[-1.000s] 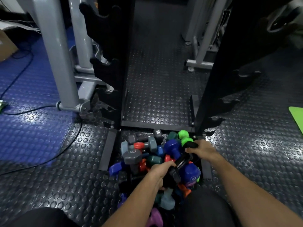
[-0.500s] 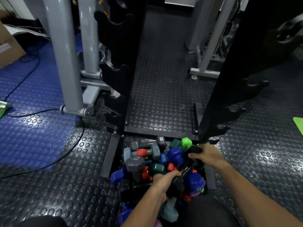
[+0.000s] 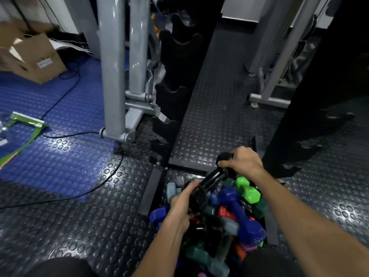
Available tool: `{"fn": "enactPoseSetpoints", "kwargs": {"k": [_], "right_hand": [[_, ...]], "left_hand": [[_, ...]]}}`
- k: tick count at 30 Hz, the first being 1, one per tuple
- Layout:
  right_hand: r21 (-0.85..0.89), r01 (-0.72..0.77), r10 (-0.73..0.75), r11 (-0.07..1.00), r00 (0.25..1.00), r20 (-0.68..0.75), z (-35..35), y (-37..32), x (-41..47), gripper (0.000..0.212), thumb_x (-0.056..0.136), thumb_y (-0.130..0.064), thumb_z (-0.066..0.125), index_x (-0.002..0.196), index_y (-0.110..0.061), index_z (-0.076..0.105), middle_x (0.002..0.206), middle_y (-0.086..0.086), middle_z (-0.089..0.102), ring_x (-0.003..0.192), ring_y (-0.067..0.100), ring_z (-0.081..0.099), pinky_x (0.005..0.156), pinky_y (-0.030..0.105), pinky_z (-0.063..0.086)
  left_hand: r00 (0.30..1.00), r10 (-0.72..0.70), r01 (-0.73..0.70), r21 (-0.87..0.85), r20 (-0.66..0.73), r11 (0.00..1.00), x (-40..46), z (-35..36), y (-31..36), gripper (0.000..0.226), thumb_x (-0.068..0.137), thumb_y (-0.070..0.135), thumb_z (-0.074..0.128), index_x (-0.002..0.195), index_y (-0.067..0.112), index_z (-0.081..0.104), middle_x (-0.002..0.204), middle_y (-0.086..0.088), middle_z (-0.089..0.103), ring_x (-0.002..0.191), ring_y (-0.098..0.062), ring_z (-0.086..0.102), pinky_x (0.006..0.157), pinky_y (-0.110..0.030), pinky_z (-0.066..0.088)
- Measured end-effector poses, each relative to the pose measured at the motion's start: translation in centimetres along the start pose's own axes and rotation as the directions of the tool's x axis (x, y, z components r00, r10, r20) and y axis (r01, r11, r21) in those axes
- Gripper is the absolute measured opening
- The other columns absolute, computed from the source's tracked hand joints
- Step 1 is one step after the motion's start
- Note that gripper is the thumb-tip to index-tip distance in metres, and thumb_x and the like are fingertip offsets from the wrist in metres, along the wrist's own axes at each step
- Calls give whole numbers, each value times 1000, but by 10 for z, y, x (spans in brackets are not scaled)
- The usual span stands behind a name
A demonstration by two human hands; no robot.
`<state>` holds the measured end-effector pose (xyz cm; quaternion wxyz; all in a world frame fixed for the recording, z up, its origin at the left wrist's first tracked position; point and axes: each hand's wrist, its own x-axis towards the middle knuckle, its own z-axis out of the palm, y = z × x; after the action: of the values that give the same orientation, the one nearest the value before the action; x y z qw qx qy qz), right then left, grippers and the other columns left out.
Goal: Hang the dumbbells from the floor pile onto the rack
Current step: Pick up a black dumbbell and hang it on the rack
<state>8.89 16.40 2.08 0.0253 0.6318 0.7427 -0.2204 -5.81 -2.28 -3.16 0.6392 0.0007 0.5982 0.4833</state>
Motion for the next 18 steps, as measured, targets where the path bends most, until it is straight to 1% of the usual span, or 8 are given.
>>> {"fn": "enactPoseSetpoints", "kwargs": {"k": [2,4,5,7,9,11,14,18], "right_hand": [[-16,40,-40,999,999,-6,1,-21,5,51,69,-67,83,79,-18,75,69,-3,65,62,13,59,53,29,41],[-22,77,-77,997,997,-10,4,-40,9,49,69,-66,83,84,-19,77,69,-5,65,63,13,59,53,29,43],[-17,90,-90,996,996,-11,6,-49,10,48,69,-65,83,84,-19,77,70,-5,67,64,13,61,54,28,44],[-8,114,-114,993,993,-15,13,-65,14,47,68,-64,82,84,-19,77,72,-5,69,67,14,64,56,28,49],[14,119,-119,993,993,0,23,-77,15,47,67,-65,82,85,-21,77,76,-4,71,73,16,68,63,30,55],[82,120,-122,989,992,26,38,-88,15,44,68,-64,81,87,-25,76,82,-5,73,80,18,69,69,32,57],[198,140,-148,970,988,30,59,-102,10,37,70,-59,82,94,-31,77,84,-9,75,84,15,71,76,35,60],[298,167,-193,940,979,59,83,-117,7,40,75,-55,83,106,-31,77,86,-10,75,84,13,70,81,36,59]], "left_hand": [[1000,9,-9,-31,-15,999,1,-12,7,49,76,51,84,107,14,80,102,-11,81,108,-33,73,103,-51,53],[1000,17,-19,-71,-21,997,2,-23,13,51,74,50,85,110,15,80,105,-12,80,110,-33,73,103,-51,53],[1000,18,-19,-81,-14,997,5,-28,16,52,74,51,85,111,16,79,105,-12,80,109,-32,73,100,-50,54],[1000,12,-10,-100,22,995,6,-39,21,45,80,52,78,107,17,78,99,-9,80,97,-29,73,88,-42,55],[1000,23,-20,-124,19,992,9,-52,24,45,78,52,77,107,17,78,98,-9,79,90,-26,71,79,-38,51],[999,49,-51,-137,-16,989,11,-65,26,58,66,52,85,111,17,78,102,-12,78,91,-29,72,77,-41,55],[995,57,-71,-180,-80,981,13,-79,23,58,65,46,90,110,11,78,96,-17,77,85,-33,72,79,-49,58],[977,76,-121,-221,-202,968,14,-95,15,63,57,43,93,105,5,79,92,-20,77,78,-35,72,71,-46,59]]}}
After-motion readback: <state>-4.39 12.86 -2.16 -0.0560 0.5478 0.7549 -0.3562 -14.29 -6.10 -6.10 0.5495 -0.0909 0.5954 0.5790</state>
